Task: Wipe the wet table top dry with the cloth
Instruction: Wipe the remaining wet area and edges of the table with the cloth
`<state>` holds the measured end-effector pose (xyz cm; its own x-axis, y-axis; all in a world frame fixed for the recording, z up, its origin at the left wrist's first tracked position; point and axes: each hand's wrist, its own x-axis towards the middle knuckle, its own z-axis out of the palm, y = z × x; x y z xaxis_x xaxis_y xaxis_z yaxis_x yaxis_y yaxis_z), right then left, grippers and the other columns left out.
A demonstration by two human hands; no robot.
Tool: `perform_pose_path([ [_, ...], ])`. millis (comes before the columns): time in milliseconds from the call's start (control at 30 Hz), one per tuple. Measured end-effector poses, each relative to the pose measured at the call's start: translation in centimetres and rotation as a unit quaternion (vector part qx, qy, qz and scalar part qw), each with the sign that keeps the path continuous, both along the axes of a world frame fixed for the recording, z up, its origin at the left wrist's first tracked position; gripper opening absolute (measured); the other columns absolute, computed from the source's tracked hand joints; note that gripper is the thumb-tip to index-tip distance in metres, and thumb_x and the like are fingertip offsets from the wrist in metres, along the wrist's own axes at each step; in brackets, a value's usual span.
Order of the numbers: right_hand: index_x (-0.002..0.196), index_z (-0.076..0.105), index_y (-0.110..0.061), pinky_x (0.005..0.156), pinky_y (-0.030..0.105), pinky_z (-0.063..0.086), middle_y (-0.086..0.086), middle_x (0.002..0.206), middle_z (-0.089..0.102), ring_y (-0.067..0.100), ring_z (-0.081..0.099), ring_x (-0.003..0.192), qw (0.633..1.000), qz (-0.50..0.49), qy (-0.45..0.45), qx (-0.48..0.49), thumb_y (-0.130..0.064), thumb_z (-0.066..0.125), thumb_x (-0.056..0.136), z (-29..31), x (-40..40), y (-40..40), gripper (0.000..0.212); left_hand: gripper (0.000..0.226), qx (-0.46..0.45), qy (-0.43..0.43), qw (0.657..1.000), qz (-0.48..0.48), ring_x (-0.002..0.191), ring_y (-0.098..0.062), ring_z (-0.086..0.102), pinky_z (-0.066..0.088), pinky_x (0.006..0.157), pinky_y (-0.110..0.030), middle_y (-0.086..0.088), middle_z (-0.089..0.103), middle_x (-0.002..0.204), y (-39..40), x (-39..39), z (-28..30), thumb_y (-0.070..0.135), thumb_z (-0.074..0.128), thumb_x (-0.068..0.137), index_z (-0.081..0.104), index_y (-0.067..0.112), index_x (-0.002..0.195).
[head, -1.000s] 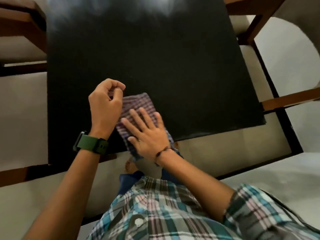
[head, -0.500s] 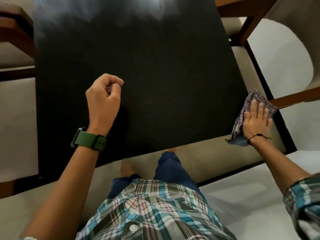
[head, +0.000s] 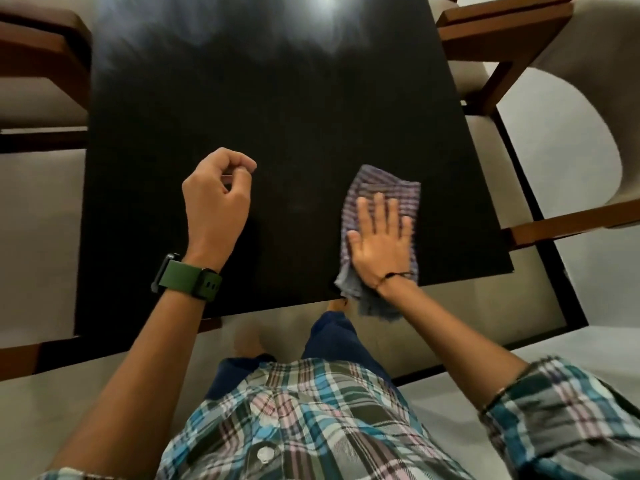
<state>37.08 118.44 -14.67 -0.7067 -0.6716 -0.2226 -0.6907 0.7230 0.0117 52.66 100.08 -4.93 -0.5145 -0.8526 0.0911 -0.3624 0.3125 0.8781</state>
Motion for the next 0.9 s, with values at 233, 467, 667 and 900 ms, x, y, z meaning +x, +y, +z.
perform_pose_path([
  [233, 0.149, 0.012, -0.025, 0.11, 0.043, -0.016, 0.006, 0.158, 0.009, 0.027, -0.002, 0.145, 0.962, 0.257, -0.078, -0.044, -0.051, 0.024, 0.092, 0.2, 12.1, -11.5, 0.064, 0.014, -0.013, -0.017, 0.999, 0.045, 0.084, -0.014, 0.06, 0.05, 0.072, -0.025, -0.005, 0.062, 0.094, -0.2, 3.4, 0.5, 0.009, 0.047, 0.089, 0.059, 0.016, 0.089],
  [467, 0.147, 0.025, -0.023, 0.115, 0.049, -0.005, 0.004, 0.155, 0.023, 0.025, 0.007, 0.145, 0.918, 0.368, -0.117, -0.087, -0.049, 0.03, 0.092, 0.8, 13.9, -13.9, 0.061, 0.014, -0.035, -0.053, 0.996, 0.064, 0.087, -0.015, 0.058, 0.048, 0.077, -0.029, -0.005, 0.061, 0.094, -0.2, 4.9, 1.0, 0.008, 0.048, 0.089, 0.058, 0.017, 0.09],
  [667, 0.149, 0.005, -0.035, 0.114, 0.05, -0.003, -0.003, 0.159, -0.001, 0.021, -0.003, 0.146, 0.987, 0.145, -0.04, -0.061, -0.048, 0.024, 0.097, 0.3, -5.0, -13.6, 0.057, 0.015, -0.04, -0.071, 0.994, 0.065, 0.078, -0.004, 0.054, 0.041, 0.067, -0.012, 0.001, 0.059, 0.093, -0.6, 2.1, 1.3, 0.007, 0.048, 0.09, 0.061, 0.015, 0.094],
  [900, 0.15, 0.002, -0.031, 0.116, 0.052, -0.003, 0.002, 0.159, -0.005, 0.026, -0.006, 0.145, 0.998, -0.054, -0.016, -0.01, -0.051, 0.017, 0.097, 1.2, -22.1, -9.6, 0.058, 0.016, -0.004, -0.07, 0.991, 0.113, 0.068, -0.005, 0.052, 0.039, 0.061, -0.015, 0.007, 0.056, 0.083, -0.4, -1.0, 0.4, 0.007, 0.049, 0.089, 0.06, 0.019, 0.091],
])
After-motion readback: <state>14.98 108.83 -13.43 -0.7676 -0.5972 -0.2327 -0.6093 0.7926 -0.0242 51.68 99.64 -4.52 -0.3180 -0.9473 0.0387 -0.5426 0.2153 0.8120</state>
